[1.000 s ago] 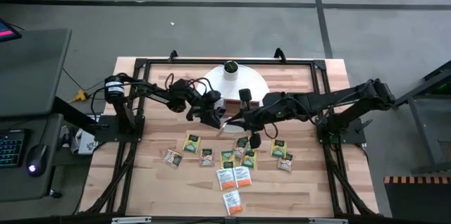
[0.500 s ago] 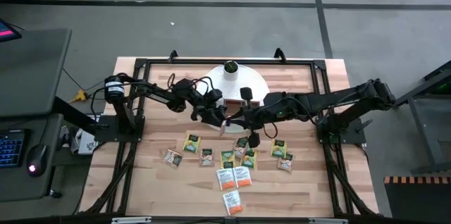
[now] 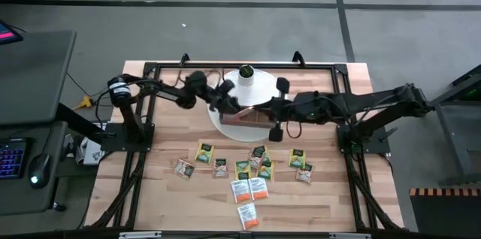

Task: Pick & Place Tea
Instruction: Put the white tea bag into the left section of the wooden organizer

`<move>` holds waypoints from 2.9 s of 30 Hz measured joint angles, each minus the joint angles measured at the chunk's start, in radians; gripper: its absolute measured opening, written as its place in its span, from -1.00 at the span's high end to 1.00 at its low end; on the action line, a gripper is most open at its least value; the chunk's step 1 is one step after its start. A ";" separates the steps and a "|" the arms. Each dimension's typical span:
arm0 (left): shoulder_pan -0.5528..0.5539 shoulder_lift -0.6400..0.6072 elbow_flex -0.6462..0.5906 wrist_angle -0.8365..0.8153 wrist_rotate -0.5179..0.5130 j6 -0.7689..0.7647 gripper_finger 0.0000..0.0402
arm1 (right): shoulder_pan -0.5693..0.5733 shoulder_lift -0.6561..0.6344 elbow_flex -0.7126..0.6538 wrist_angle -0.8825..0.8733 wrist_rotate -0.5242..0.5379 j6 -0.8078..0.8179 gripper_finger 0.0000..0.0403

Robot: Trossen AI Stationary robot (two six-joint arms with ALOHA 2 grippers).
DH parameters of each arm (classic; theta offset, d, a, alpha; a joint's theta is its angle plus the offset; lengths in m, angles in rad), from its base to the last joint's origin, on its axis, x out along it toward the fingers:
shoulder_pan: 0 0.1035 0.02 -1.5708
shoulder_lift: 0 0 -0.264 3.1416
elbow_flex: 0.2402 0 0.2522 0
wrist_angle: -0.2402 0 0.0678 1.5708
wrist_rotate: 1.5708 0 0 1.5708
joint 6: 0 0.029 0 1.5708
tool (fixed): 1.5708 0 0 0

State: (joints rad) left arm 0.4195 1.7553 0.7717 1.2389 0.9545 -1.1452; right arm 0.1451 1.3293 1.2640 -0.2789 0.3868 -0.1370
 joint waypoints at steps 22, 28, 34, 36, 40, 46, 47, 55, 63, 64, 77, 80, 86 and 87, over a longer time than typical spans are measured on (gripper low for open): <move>0.407 -0.542 -0.001 -0.070 0.219 0.159 -0.27 | -0.227 0.065 0.042 -0.103 -0.187 0.346 1.00; 0.497 -0.662 0.000 -0.087 0.283 0.138 -0.27 | -0.271 0.274 0.304 -0.280 -0.220 0.312 1.00; 0.551 -0.727 0.000 -0.091 0.348 0.121 -0.27 | -0.329 0.533 0.610 -0.537 -0.287 0.325 1.00; 0.564 -0.744 0.000 -0.088 0.348 0.120 -0.27 | -0.339 0.613 0.709 -0.587 -0.322 0.338 1.00; 0.588 -0.767 0.000 -0.090 0.349 0.120 -0.27 | -0.356 0.749 0.872 -0.686 -0.348 0.341 1.00; 0.588 -0.778 0.000 -0.091 0.352 0.119 -0.27 | -0.371 0.870 1.007 -0.787 -0.384 0.372 1.00; 0.588 -0.779 0.000 -0.090 0.353 0.119 -0.27 | -0.374 0.880 1.011 -0.794 -0.397 0.376 1.00; 0.589 -0.779 0.000 -0.090 0.353 0.119 -0.27 | -0.368 0.909 0.987 -0.803 -0.453 0.425 1.00; 0.589 -0.779 0.000 -0.090 0.353 0.118 -0.27 | -0.358 0.910 0.850 -0.742 -0.454 0.487 1.00; 0.589 -0.779 0.000 -0.090 0.353 0.118 -0.27 | -0.354 0.910 0.831 -0.730 -0.451 0.494 1.00; 0.589 -0.779 0.000 -0.090 0.352 0.118 -0.27 | -0.348 0.910 0.729 -0.603 -0.374 0.496 1.00; 0.589 -0.779 0.000 -0.090 0.352 0.118 -0.27 | -0.348 0.910 0.729 -0.591 -0.373 0.475 1.00; 0.589 -0.779 0.000 -0.090 0.352 0.118 -0.27 | -0.348 0.910 0.729 -0.587 -0.378 0.425 1.00; 0.589 -0.779 0.000 -0.090 0.352 0.118 -0.27 | -0.348 0.910 0.729 -0.587 -0.378 0.418 1.00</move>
State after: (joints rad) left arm 1.0080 0.9764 0.7715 1.1491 1.3064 -1.0275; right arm -0.2028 2.2395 1.9926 -0.8654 0.0086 0.2812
